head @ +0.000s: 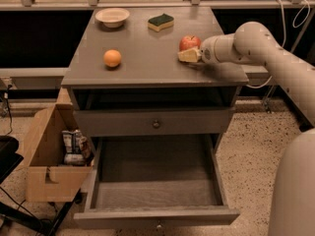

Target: Place apple into middle drawer

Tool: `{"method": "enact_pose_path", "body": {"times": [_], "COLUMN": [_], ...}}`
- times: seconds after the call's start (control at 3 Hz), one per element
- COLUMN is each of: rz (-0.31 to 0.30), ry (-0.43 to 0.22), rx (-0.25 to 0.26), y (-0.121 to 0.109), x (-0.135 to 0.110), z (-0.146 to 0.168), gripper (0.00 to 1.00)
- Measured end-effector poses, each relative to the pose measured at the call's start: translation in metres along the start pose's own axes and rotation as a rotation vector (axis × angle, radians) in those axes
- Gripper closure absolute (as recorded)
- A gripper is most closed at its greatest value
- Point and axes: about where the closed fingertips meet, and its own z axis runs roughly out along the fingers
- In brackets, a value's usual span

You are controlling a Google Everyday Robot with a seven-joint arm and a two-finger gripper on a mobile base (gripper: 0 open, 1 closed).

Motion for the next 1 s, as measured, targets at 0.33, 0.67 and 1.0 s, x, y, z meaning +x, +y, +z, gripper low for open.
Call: {"method": "enact_pose_path", "body": {"times": [0.33,0.67,1.0], "rz": [-0.044,-0.131,-0.186], "ry": [-0.048,-0.154,-0.214], "rx": [-0.076,-0.218,-0.312], "y": [0.013,0.043,0.068], "x": [-0.029,-0.083,-0.115], "z": [-0.014,-0.057,-0.095], "gripper": [1.0,1.0,1.0]}}
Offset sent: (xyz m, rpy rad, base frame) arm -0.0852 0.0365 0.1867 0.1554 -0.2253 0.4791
